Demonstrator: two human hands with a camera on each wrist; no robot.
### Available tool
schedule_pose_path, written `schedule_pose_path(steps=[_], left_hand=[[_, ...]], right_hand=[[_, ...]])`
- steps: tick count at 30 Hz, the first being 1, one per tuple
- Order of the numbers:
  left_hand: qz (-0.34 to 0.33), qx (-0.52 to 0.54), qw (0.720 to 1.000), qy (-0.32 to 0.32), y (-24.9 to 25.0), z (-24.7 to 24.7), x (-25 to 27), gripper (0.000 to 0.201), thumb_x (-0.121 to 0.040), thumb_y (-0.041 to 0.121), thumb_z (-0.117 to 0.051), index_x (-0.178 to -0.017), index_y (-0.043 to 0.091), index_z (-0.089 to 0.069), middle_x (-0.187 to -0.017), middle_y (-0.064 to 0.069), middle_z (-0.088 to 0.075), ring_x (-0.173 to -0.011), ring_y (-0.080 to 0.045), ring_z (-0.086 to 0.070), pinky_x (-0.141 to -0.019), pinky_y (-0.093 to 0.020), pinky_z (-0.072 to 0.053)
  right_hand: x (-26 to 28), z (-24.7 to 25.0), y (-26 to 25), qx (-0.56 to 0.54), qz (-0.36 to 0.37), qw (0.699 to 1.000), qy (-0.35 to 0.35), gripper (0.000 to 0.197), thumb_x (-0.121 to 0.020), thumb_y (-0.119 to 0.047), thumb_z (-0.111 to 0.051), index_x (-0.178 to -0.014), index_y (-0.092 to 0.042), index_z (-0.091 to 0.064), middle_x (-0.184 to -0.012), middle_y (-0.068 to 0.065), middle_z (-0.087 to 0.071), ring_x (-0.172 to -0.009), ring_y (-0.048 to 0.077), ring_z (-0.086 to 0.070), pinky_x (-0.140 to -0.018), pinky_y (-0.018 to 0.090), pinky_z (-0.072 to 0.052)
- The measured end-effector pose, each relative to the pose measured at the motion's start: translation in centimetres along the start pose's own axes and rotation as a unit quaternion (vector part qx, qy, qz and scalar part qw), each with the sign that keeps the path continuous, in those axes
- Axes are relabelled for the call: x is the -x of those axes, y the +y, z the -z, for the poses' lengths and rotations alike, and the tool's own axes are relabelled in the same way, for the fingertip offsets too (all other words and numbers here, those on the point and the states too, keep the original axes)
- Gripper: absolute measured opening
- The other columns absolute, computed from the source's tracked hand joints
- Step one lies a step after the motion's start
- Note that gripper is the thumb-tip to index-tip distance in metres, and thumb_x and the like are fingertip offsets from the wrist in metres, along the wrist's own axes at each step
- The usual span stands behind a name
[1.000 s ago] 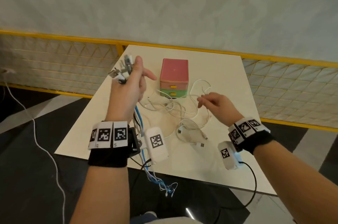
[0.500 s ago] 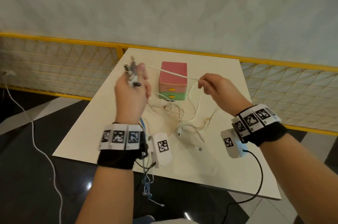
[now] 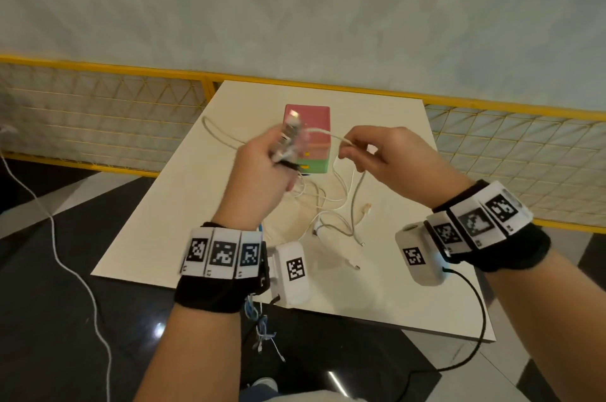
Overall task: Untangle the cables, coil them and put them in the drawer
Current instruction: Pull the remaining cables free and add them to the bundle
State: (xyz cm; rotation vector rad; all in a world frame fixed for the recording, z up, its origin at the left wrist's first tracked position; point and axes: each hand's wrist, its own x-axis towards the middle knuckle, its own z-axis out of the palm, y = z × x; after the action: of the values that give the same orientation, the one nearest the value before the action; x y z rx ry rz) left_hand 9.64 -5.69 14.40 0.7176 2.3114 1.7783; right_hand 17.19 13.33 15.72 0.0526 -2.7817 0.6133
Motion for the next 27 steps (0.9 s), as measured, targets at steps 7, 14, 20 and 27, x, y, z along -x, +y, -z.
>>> schedule_pose_path(steps=[7, 14, 20, 27], left_hand=[[0.005, 0.074, 0.991, 0.112, 1.0, 1.6, 0.8, 0.026, -0.099, 0.031, -0.054, -0.084, 0.010, -0.057, -0.050, -0.001, -0.044, -0.033, -0.005, -0.035, -0.038, -0.018, -0.030], [0.016, 0.083, 0.991, 0.103, 0.2, 2.7, 2.1, 0.025, -0.101, 0.026, -0.052, -0.089, 0.005, -0.057, -0.058, 0.002, -0.047, -0.032, -0.005, -0.035, -0.038, -0.020, -0.029], [0.032, 0.030, 0.999, -0.001, -1.2, 3.0, 3.2, 0.021, -0.100, 0.028, -0.053, -0.102, 0.010, -0.065, -0.042, 0.004, -0.039, -0.033, -0.008, -0.032, -0.042, -0.020, -0.031], [0.009, -0.007, 0.995, -0.102, -1.2, 3.8, 4.6, 0.033, -0.103, 0.035, -0.043, -0.091, 0.022, -0.071, -0.039, 0.002, -0.042, -0.040, -0.012, -0.036, -0.056, -0.021, -0.040]], right_hand=[[2.5, -2.4, -0.8, -0.069, -0.078, 0.991, -0.082, 0.028, -0.101, -0.030, -0.032, -0.086, -0.019, -0.053, -0.081, 0.002, -0.068, -0.071, 0.017, -0.067, -0.070, 0.040, -0.056], [4.5, -2.4, -5.6, -0.333, -0.154, 0.919, -0.144, 0.022, -0.103, -0.021, -0.033, -0.101, -0.005, -0.049, -0.063, 0.017, -0.061, -0.050, 0.033, -0.067, -0.047, 0.040, -0.056], [6.2, -5.4, -5.4, -0.298, -0.203, 0.910, -0.203, 0.022, -0.101, -0.023, -0.037, -0.103, -0.008, -0.053, -0.072, 0.014, -0.070, -0.059, 0.029, -0.070, -0.059, 0.040, -0.060], [8.5, -8.1, -2.6, -0.049, -0.248, 0.828, -0.500, 0.038, -0.094, -0.039, -0.050, -0.085, -0.007, -0.069, -0.074, 0.003, -0.075, -0.066, 0.012, -0.068, -0.072, 0.029, -0.055]])
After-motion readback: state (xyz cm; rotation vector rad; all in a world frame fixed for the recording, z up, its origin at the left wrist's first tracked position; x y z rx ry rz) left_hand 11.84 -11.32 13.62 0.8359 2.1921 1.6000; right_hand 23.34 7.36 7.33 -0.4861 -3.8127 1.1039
